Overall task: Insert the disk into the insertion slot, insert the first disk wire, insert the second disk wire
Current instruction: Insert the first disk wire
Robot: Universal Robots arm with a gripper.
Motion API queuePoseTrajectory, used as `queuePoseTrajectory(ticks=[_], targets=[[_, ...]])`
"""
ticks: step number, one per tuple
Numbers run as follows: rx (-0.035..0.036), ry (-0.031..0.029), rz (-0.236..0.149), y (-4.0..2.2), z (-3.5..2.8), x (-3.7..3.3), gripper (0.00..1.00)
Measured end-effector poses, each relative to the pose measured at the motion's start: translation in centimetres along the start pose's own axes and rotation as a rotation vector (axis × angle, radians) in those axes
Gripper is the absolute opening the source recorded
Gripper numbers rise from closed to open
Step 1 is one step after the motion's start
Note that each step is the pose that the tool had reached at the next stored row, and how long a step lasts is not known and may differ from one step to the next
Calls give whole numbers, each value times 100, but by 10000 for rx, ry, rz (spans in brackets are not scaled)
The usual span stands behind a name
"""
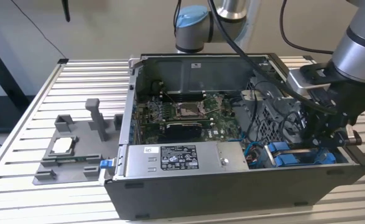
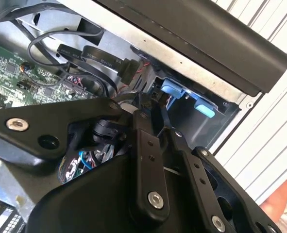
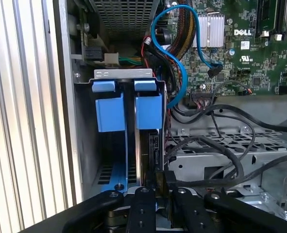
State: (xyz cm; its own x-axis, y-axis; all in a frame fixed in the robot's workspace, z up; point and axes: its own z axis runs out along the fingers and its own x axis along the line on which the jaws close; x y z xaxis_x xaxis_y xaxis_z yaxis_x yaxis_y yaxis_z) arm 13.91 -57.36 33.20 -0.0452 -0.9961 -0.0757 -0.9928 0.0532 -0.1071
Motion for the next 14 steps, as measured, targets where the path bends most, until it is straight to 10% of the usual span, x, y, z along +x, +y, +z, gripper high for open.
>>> queuePoseTrajectory(ticks=[2,14], targets=[[-2,7,0,0,-4,0,33],[-93,22,130,-23,-168,-13,33]])
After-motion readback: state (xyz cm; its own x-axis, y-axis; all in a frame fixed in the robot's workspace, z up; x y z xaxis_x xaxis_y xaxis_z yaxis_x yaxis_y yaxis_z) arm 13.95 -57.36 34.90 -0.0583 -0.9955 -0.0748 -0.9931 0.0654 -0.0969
